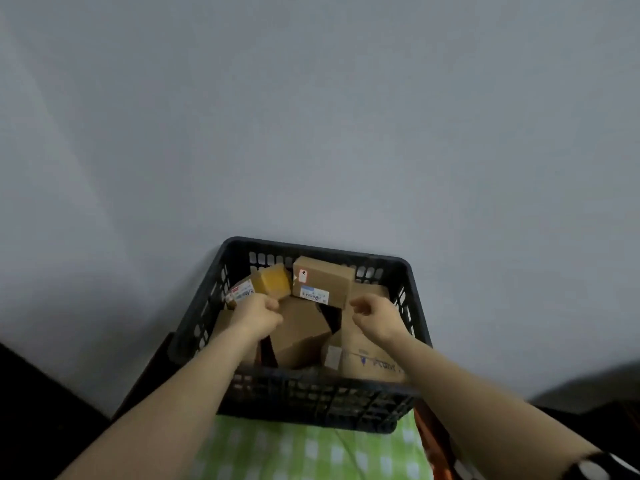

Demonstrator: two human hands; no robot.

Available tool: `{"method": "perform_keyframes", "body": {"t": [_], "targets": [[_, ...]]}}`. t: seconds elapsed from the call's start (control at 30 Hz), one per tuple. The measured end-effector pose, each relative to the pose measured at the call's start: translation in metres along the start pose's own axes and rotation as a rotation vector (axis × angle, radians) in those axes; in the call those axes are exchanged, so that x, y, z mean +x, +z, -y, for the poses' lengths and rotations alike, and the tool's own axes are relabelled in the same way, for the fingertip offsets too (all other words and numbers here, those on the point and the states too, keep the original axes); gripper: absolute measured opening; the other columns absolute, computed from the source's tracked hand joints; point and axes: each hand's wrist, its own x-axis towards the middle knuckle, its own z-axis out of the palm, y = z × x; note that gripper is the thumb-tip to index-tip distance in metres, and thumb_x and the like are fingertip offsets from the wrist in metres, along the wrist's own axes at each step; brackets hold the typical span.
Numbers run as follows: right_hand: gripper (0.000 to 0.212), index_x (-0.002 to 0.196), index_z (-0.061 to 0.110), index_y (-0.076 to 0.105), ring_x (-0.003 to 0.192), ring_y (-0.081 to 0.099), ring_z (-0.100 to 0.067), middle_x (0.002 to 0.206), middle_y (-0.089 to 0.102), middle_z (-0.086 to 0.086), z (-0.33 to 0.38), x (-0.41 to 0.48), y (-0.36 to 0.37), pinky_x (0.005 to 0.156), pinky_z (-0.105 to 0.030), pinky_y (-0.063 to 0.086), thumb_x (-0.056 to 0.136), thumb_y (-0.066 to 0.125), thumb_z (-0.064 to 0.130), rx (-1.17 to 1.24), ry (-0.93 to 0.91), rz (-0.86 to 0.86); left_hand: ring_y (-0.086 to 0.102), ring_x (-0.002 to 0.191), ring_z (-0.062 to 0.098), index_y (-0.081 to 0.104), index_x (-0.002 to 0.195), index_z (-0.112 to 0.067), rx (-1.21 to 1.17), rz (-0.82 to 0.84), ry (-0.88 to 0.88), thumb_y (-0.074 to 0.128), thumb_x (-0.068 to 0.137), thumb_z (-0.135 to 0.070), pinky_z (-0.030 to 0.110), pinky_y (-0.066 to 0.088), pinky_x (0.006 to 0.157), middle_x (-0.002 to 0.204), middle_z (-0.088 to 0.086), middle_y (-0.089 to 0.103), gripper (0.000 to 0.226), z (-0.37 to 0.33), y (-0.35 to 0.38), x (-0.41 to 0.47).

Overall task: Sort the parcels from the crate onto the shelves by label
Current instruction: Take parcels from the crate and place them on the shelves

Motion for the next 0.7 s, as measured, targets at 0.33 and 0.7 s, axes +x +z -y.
{"method": "perform_keyframes", "body": {"t": [0.33,0.7], "targets": [[0.067,0.147,0.009,0.03,0.139,0.032,-0.027,0.152,0.031,-0.012,-0.016,0.146,0.014,0.113,-0.037,0.029,0.089,0.063,0.015,-0.211,0.055,0.028,0.053,0.116,0.026,0.058,0.126,-0.007,-0.002,0.065,-0.024,0.06,0.09,-0.006,0.034,0.042,0.097,0.125,0.012,0.057,0.036,-0.01,0.016,0.127],[0.078,0.142,0.013,0.035,0.121,0.046,-0.028,0.14,0.032,-0.012,-0.018,0.154,0.038,0.101,-0.036,0.043,0.078,0.075,0.034,-0.316,0.139,0.147,0.05,0.119,0.027,0.06,0.125,-0.006,-0.122,0.065,-0.125,0.063,0.088,-0.005,0.036,0.04,0.105,0.126,0.011,0.055,0.037,0.029,0.002,0.125]]}}
